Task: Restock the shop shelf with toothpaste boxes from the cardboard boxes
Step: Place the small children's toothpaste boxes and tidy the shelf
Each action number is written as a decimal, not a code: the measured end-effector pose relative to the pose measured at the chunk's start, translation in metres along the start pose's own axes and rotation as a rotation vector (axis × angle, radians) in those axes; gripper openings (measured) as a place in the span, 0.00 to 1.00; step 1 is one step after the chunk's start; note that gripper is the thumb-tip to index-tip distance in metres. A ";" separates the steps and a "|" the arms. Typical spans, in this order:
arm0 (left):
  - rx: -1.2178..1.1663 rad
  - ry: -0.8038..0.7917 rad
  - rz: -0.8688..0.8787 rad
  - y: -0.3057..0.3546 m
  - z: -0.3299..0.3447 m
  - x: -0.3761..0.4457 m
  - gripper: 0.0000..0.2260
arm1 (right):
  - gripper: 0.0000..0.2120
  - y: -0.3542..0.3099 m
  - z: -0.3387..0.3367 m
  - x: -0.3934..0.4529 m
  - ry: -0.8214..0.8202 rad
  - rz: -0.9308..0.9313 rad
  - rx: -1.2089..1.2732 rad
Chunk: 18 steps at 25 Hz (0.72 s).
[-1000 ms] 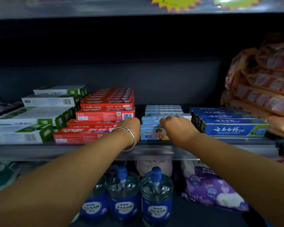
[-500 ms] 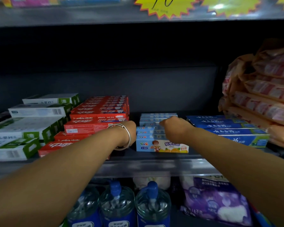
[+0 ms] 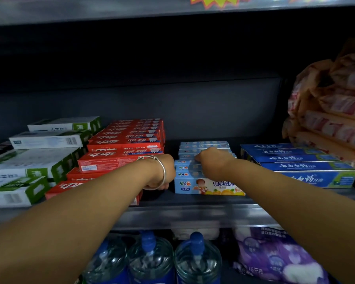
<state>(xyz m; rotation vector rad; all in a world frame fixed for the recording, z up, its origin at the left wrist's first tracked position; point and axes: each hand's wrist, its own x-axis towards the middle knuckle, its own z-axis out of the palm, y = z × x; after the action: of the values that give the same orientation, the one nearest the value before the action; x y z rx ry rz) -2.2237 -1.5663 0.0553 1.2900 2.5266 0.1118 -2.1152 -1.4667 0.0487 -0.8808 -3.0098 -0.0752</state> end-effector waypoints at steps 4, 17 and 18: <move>-0.003 -0.016 0.008 -0.001 0.001 0.002 0.19 | 0.19 -0.002 0.001 0.000 -0.004 -0.008 -0.013; -0.038 -0.007 -0.003 -0.003 0.000 0.005 0.20 | 0.21 -0.009 -0.002 -0.018 0.048 -0.054 -0.072; -0.040 -0.010 -0.005 -0.003 0.001 0.005 0.20 | 0.21 -0.009 -0.001 -0.018 0.047 -0.050 -0.067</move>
<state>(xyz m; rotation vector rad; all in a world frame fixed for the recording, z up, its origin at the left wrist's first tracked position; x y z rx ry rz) -2.2288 -1.5638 0.0529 1.2662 2.5060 0.1534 -2.1051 -1.4840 0.0490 -0.7961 -3.0018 -0.1954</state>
